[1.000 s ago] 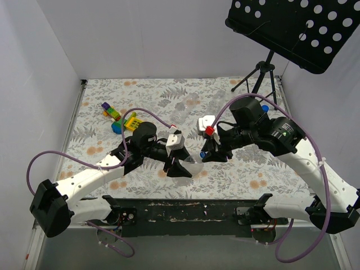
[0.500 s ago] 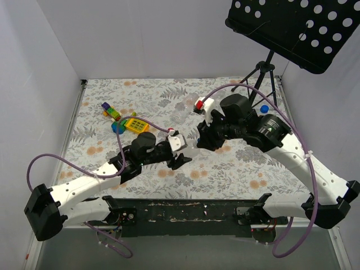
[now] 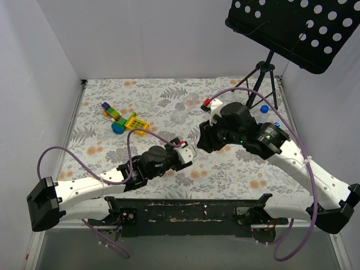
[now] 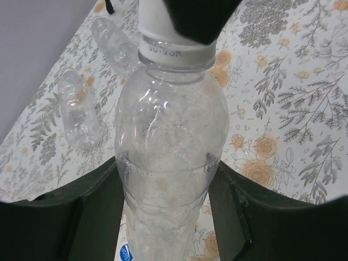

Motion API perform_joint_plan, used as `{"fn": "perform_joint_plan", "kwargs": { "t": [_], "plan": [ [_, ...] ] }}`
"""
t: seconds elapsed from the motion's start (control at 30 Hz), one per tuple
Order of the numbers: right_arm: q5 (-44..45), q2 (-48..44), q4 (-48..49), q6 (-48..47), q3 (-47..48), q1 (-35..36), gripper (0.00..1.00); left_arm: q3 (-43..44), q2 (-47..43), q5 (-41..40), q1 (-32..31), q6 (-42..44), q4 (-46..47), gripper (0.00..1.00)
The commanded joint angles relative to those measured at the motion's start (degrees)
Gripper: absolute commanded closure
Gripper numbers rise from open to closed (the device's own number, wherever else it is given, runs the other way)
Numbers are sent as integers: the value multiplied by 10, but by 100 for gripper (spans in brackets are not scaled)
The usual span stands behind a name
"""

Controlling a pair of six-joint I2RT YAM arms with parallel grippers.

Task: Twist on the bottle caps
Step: Screw the bottle cap onto the plastic bottle.

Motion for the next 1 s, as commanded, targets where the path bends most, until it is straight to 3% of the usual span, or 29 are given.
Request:
{"fn": "perform_joint_plan", "kwargs": {
  "t": [0.0,0.2,0.4,0.67,0.97],
  "plan": [
    [-39,-53,34,-80,57,-1,44,51,-14,209,62,-60,-60,100],
    [-145,-110,-15,-238,52,-1,35,84,-4,485,137,-106,-97,99],
    [-223,-135,-44,-338,36,-1,31,101,22,658,167,-136,-95,98],
    [-299,-106,-76,-401,40,-1,34,98,37,719,180,-171,-55,98],
    [-300,-80,-84,-419,49,-1,43,97,37,734,183,-177,-48,98]
  ]
}}
